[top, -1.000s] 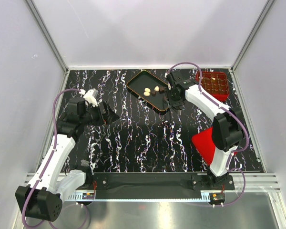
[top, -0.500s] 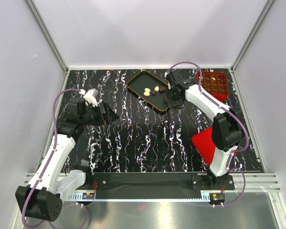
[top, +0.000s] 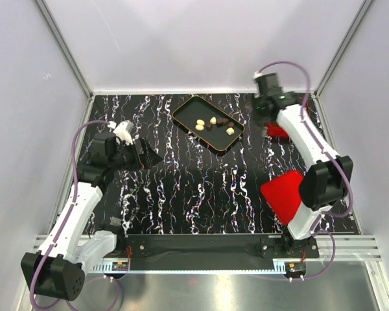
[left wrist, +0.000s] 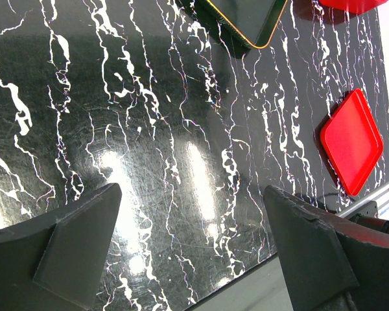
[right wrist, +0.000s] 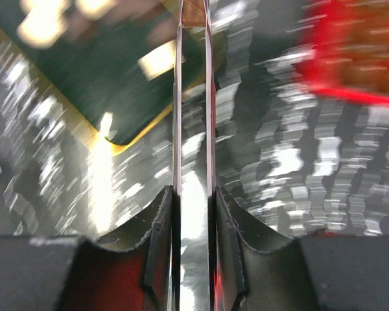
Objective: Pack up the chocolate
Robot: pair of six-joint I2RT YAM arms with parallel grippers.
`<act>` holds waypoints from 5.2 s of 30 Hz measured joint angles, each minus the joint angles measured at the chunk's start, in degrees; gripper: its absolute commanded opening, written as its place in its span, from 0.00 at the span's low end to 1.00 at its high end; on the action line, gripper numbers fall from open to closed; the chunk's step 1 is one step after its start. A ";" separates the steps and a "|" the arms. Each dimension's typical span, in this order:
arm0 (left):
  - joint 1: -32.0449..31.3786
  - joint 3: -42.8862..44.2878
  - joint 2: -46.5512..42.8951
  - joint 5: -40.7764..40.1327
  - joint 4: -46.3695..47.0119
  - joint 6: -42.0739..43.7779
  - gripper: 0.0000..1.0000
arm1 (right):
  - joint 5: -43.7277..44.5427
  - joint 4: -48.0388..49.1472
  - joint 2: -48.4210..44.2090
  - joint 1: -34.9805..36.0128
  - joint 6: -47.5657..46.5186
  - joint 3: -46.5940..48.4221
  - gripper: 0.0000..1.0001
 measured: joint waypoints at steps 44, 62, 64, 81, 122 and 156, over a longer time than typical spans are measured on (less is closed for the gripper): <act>0.00 0.00 0.09 0.00 0.00 0.00 0.99 | 8.00 1.03 15.98 -19.06 -0.87 10.71 0.46; 0.00 0.00 0.09 -0.02 0.00 0.00 0.99 | -1.55 1.31 1.92 -8.09 1.22 3.10 0.50; 0.00 0.00 0.09 -0.02 -0.02 0.00 0.99 | -3.50 1.92 0.92 -4.79 0.98 0.52 0.51; 0.00 0.00 0.07 -0.09 -0.02 0.00 0.99 | -10.36 5.22 2.19 -2.36 -2.05 -6.86 0.51; 0.00 0.00 0.04 -0.13 -0.04 0.00 0.99 | -4.66 -2.08 3.78 -3.34 -2.60 6.32 0.37; 0.00 0.00 -0.37 -0.09 -0.07 0.00 0.99 | 6.45 0.83 15.37 -24.04 1.42 12.09 0.42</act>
